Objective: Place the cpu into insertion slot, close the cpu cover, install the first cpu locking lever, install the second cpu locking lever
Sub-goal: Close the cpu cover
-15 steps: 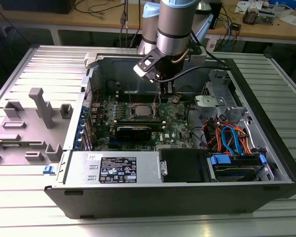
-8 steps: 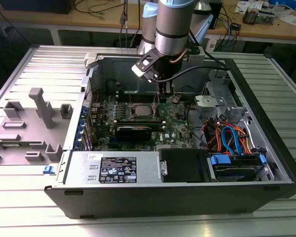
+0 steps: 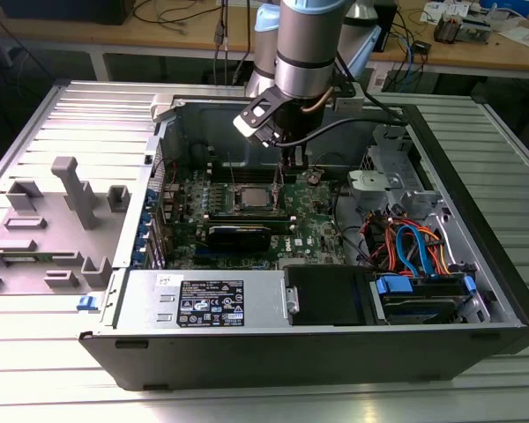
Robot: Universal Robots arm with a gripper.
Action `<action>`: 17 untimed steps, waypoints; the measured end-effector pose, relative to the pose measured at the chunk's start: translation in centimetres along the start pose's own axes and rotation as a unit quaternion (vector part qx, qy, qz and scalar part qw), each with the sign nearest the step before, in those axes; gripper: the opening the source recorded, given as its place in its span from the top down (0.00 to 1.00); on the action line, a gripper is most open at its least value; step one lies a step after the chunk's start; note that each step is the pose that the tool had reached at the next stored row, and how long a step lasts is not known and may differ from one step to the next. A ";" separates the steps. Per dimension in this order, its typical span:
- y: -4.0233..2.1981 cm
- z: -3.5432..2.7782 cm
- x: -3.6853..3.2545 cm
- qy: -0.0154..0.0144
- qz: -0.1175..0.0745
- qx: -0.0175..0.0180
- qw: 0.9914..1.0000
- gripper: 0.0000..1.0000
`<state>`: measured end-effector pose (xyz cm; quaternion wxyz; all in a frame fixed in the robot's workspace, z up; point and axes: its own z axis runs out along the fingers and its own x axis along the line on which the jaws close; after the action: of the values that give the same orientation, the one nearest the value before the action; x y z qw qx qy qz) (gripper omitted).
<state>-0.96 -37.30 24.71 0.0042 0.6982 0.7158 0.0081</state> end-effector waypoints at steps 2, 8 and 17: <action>-0.09 0.00 0.00 0.000 0.000 0.000 1.000 0.89; -0.32 0.00 0.01 0.000 0.000 0.000 1.000 0.89; -0.80 -0.01 0.02 0.000 0.000 0.000 1.000 0.89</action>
<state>-1.77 -37.30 24.71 0.0042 0.6982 0.7158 0.0081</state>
